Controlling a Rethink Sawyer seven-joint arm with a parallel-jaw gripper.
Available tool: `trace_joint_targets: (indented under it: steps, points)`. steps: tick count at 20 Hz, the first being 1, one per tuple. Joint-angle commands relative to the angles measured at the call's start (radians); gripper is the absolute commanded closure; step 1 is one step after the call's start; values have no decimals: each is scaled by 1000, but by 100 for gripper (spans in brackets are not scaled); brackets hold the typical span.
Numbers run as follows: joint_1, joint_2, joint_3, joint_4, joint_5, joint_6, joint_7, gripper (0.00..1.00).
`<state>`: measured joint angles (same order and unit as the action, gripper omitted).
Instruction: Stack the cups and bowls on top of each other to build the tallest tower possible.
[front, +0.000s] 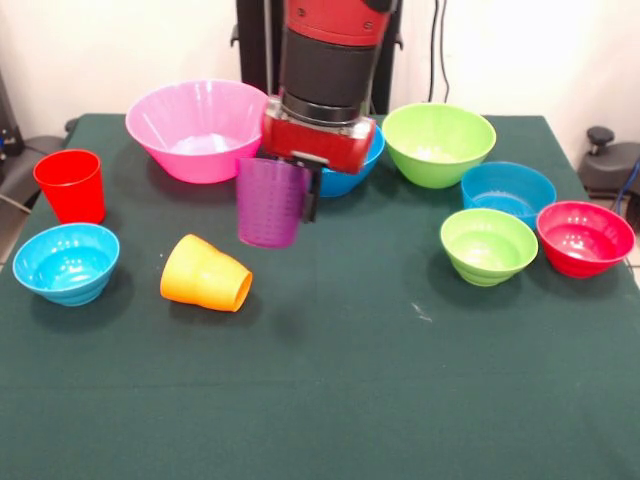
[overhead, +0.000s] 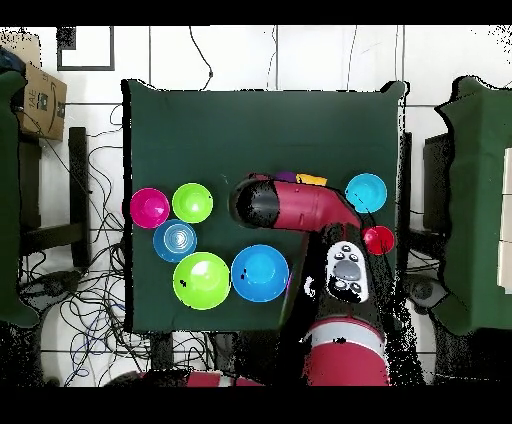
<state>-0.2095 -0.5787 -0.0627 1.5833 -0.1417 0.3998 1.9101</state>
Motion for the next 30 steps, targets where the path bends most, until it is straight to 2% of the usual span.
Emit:
trace_joint_targets:
  steps: [1, 7, 16, 25, 30]
  points:
    - [37, 106, -8, -72, 51, 10, 198, 100]
    - [66, 155, -34, -85, 60, -21, 220, 100]
    - [145, 191, -54, -18, 114, -92, 330, 100]
    - [187, 176, -61, 1, 163, -88, 359, 100]
    - [192, 178, -66, 2, 167, -90, 355, 100]
